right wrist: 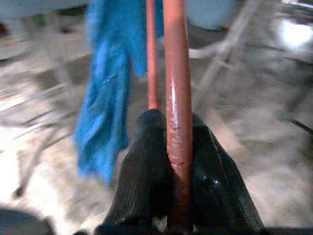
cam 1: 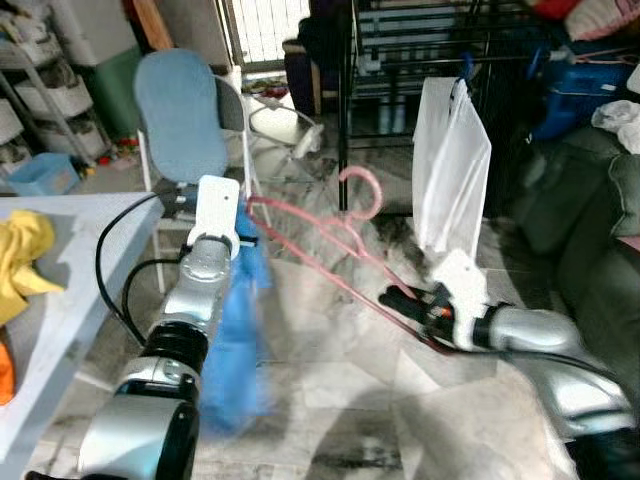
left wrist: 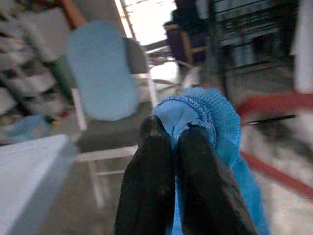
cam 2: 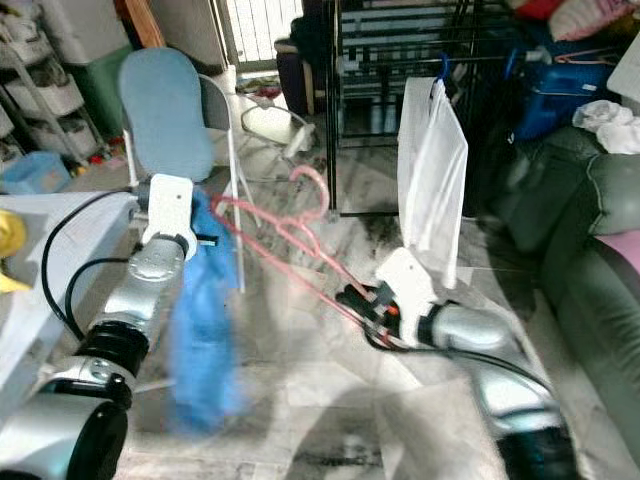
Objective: Hang hanger
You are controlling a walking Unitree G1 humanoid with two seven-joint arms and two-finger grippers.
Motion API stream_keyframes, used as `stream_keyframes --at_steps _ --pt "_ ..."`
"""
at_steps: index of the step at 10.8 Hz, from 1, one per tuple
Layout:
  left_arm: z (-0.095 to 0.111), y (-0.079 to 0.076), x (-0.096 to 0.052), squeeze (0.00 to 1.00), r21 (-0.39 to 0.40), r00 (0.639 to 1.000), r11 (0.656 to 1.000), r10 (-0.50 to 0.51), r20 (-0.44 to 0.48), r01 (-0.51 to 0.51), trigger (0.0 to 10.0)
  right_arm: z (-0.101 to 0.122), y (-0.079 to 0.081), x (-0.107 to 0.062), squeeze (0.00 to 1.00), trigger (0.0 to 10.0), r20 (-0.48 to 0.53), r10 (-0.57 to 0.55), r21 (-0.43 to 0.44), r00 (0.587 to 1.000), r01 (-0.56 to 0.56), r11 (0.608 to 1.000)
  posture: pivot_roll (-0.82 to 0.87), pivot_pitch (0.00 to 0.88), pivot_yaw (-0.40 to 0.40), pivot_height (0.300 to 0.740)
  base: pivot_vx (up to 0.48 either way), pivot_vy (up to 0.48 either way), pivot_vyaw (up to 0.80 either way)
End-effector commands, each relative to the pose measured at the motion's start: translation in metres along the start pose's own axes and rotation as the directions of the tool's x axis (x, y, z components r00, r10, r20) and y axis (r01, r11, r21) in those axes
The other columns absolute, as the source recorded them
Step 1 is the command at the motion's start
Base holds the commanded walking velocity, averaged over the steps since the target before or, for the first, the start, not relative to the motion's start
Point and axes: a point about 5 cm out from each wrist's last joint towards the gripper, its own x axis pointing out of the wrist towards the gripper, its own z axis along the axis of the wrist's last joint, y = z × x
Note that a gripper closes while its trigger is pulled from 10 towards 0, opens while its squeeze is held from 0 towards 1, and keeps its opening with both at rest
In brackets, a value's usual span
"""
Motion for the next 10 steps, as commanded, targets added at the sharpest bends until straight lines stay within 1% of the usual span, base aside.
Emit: stream_keyframes --at_steps 1,2,3,4,5,6,7,8,9,10 --pt "0.004 0.01 -0.002 0.0 -0.059 0.999 0.998 -0.028 0.023 0.03 10.0 0.006 -0.015 0.007 0.0 10.0 0.034 -0.213 0.008 0.976 0.213 0.977 -0.03 0.0 0.124 0.74 0.0 0.0 0.0" --pt "-0.004 0.012 -0.011 0.0 -0.098 0.998 0.993 -0.061 0.031 0.064 10.0 0.007 -0.017 0.011 0.0 10.0 0.062 -0.334 0.118 0.941 0.326 0.938 -0.02 0.0 0.122 0.74 0.0 0.0 0.0" --pt "-0.017 0.011 -0.023 0.0 -0.147 0.995 0.984 -0.098 0.005 0.098 10.0 0.004 -0.012 0.014 0.0 10.0 0.059 -0.416 0.161 0.907 0.403 0.901 -0.01 0.0 0.115 0.74 0.0 0.0 0.0" --pt "-0.036 0.005 -0.05 0.0 -0.21 0.986 0.965 -0.164 -0.005 0.159 10.0 0.002 0.001 0.022 0.0 10.0 0.06 -0.497 0.226 0.866 0.473 0.852 0.0 0.0 0.106 0.74 0.0 0.0 0.0" --pt "-0.047 0.001 -0.068 0.0 -0.236 0.981 0.954 -0.195 -0.016 0.186 10.0 0.001 0.009 0.027 0.0 10.0 0.056 -0.531 0.224 0.845 0.508 0.832 0.01 0.0 0.09 0.74 0.0 0.27 0.0" --pt "-0.057 -0.005 -0.083 0.0 -0.27 0.977 0.943 -0.21 -0.035 0.193 10.0 -0.001 0.014 0.031 0.0 10.0 0.034 -0.548 0.234 0.836 0.527 0.817 0.02 0.0 0.082 0.74 0.0 0.307 0.0" --pt "-0.062 -0.013 -0.093 0.0 -0.292 0.974 0.935 -0.221 -0.043 0.199 10.0 -0.002 0.015 0.035 0.0 10.0 0.021 -0.539 0.228 0.842 0.521 0.822 0.02 0.0 0.071 0.74 0.0 0.394 -0.58" --pt "-0.06 -0.021 -0.098 0.0 -0.299 0.97 0.928 -0.242 -0.037 0.221 10.0 0.001 0.01 0.036 0.0 10.0 0.025 -0.551 0.228 0.834 0.532 0.816 0.02 0.0 0.065 0.74 0.0 0.42 -0.61" --pt "-0.055 -0.03 -0.1 0.0 -0.316 0.963 0.917 -0.266 -0.034 0.242 10.0 0.007 0.0 0.036 0.0 10.0 0.036 -0.57 0.218 0.821 0.551 0.806 0.02 0.0 0.061 0.74 0.0 0.48 -0.43" --pt "-0.051 -0.032 -0.101 0.0 -0.311 0.96 0.915 -0.278 -0.03 0.256 10.0 0.009 -0.004 0.036 0.0 10.0 0.036 -0.579 0.212 0.814 0.56 0.801 0.01 0.0 0.061 0.74 0.0 0.48 -0.4"
